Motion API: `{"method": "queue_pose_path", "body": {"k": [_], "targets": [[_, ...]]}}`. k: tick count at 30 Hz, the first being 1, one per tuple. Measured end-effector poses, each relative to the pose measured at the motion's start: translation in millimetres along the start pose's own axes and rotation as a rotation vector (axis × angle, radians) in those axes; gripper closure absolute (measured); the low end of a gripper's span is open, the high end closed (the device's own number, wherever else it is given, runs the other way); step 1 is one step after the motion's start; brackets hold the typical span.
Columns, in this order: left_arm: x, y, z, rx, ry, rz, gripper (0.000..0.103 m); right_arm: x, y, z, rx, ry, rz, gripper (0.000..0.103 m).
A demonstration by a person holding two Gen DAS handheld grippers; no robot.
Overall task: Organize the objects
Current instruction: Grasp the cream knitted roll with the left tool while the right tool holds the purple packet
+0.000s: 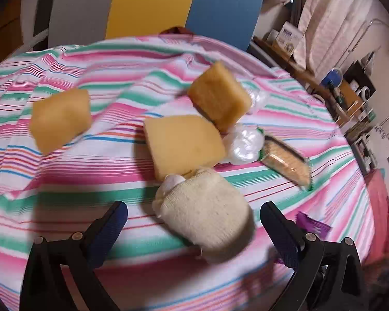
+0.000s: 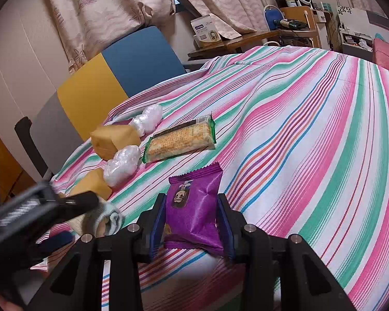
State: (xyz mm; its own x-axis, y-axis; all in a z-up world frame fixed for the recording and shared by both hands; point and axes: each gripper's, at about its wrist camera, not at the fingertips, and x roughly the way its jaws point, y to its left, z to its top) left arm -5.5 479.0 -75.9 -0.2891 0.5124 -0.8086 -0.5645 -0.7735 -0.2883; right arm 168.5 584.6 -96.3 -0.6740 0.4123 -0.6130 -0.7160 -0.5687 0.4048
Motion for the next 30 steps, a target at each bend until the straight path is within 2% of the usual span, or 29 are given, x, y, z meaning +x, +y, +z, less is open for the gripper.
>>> {"method": "queue_pose_path", "body": {"k": [2,4,5,6,8,10,13,20,30], "targets": [[1,0,-1,0.032,-0.031,-0.006,0.003,0,-1,0,0.001,0.0,0.001,0.065],[0,0,-6,0.11,-0.064,-0.011,0.008,0,-1,1,0.004,-0.001,0.004,0.065],[-2,1,-9,0.136,-0.088,-0.031,0.016,1,-1,1,0.004,-0.001,0.004,0.065],[-4,5,-12,0.149,-0.099,-0.067,0.019,1,-1,1,0.003,-0.002,0.003,0.065],[-9,17,-12,0.107,-0.111,-0.108,0.03,0,0,0,0.001,-0.003,0.001,0.065],[-13,27,-15,0.082,-0.12,-0.131,0.03,0,0,0,-0.001,-0.003,-0.002,0.065],[-19,32,-20,0.097,-0.134,-0.122,0.031,0,0,0,-0.003,-0.004,-0.004,0.065],[-42,58,-41,0.051,-0.184,-0.112,0.031,-4,3,0,-0.027,-0.022,0.011,0.065],[-69,89,-69,0.022,-0.228,-0.12,0.031,-12,25,-4,-0.138,-0.056,0.012,0.065]]}}
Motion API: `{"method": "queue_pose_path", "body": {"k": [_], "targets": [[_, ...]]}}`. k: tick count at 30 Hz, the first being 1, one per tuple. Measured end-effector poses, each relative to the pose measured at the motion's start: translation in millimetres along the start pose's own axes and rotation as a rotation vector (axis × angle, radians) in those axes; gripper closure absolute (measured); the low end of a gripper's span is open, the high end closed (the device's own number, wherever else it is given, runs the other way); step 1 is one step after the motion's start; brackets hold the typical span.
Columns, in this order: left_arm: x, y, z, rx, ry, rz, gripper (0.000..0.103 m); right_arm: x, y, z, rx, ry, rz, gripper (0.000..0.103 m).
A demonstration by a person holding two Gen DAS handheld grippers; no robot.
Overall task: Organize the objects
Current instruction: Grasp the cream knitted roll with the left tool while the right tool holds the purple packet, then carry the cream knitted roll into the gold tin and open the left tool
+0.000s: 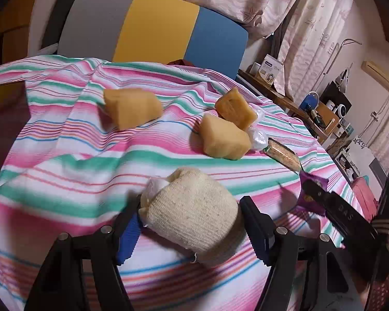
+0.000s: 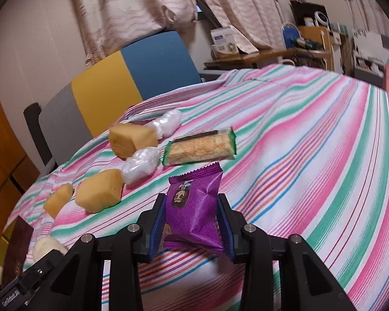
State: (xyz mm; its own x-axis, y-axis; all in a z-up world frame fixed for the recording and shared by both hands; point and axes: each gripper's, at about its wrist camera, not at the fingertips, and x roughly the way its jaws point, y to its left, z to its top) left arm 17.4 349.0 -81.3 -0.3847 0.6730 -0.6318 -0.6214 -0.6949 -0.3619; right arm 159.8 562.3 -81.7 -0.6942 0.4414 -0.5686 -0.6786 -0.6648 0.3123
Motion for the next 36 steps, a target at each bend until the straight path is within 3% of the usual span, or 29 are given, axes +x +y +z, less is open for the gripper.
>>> {"method": "queue_pose_path", "body": {"k": [3,10,15,28,36], "targets": [[-8,4,-6,0.004,-0.009,0.002,0.031,-5,14,-2,-0.067,-0.012,-0.007,0.065],[-21,13,-17,-0.007,-0.026,-0.015,0.031,-16,52,-20,-0.216,0.021,0.106,0.065],[-32,14,-24,0.03,-0.031,-0.008,0.031,-18,69,-31,-0.295,0.023,0.102,0.065],[-78,18,-51,0.059,-0.021,-0.041,0.031,-15,83,-38,-0.36,0.032,0.063,0.065],[-118,34,-49,0.043,-0.078,-0.054,0.031,-15,98,-46,-0.418,0.079,0.119,0.065]]}}
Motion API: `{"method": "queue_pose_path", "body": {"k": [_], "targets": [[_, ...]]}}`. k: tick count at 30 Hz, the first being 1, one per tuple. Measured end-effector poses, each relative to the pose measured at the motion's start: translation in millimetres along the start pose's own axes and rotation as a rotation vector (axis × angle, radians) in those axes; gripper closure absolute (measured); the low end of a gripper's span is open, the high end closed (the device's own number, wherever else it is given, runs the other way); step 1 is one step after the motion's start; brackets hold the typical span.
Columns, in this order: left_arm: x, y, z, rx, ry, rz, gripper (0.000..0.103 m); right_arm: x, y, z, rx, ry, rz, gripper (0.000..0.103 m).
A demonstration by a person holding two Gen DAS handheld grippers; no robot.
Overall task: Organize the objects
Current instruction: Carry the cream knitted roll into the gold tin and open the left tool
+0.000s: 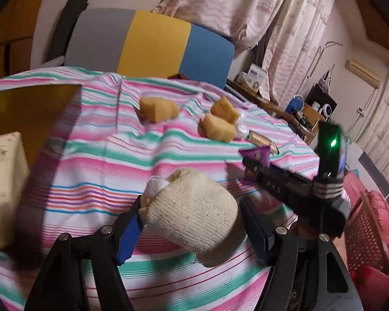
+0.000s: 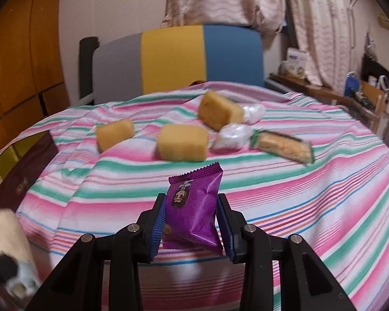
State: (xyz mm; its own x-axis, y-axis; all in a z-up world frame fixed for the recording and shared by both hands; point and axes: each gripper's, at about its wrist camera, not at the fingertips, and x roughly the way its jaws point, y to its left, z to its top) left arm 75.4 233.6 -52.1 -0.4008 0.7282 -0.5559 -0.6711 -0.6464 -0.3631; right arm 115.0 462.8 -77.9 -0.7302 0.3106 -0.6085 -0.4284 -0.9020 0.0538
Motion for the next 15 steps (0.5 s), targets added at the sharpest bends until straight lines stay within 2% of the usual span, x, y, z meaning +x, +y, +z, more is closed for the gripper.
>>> {"method": "queue_pose_path", "body": {"k": [7,15], "targets": [[-44,33,16,-0.048,-0.088,0.029,0.031,-5,15,-2,-0.005,0.017,0.059,0.065],[-77,87,33,-0.163,-0.163,0.124,0.031,-18,55,-2,0.03,0.012,0.176,0.065]]}}
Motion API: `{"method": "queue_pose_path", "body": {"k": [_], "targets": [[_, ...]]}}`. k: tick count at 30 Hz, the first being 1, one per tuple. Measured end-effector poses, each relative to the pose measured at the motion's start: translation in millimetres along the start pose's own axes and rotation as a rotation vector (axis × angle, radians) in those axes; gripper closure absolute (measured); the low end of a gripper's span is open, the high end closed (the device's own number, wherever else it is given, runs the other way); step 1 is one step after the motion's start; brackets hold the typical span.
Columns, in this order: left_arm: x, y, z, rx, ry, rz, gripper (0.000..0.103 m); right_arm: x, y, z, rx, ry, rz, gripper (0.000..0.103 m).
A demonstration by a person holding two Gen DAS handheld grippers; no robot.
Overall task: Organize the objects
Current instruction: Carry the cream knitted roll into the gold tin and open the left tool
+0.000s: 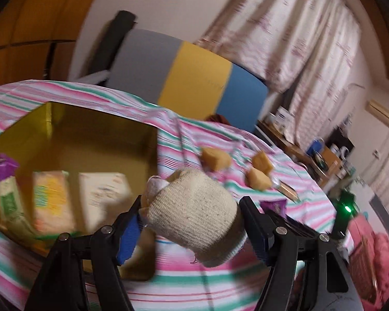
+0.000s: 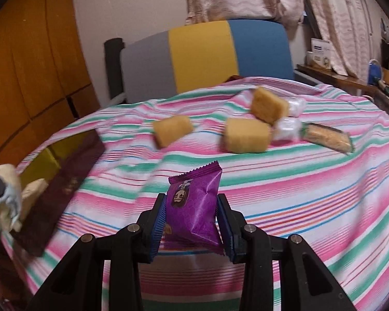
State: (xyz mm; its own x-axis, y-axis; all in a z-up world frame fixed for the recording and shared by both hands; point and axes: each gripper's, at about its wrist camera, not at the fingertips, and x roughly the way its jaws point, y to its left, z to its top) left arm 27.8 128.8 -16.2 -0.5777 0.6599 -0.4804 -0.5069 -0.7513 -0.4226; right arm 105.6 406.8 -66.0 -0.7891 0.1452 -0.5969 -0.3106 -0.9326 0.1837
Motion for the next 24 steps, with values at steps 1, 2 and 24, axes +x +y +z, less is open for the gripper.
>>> {"method": "queue_pose_path", "body": {"k": [1,2,24], "targets": [[-2,9,5,-0.013,-0.008,0.018,0.031,-1,8,1,-0.007,-0.004,0.014,0.065],[-3,17,8,-0.022,-0.014,0.036,0.031,-3,18,2,-0.018,-0.011,0.034,0.065],[-3,158,43,-0.246,0.002,0.347,0.013,-17,142,31,-0.127,-0.031,0.288,0.065]]}}
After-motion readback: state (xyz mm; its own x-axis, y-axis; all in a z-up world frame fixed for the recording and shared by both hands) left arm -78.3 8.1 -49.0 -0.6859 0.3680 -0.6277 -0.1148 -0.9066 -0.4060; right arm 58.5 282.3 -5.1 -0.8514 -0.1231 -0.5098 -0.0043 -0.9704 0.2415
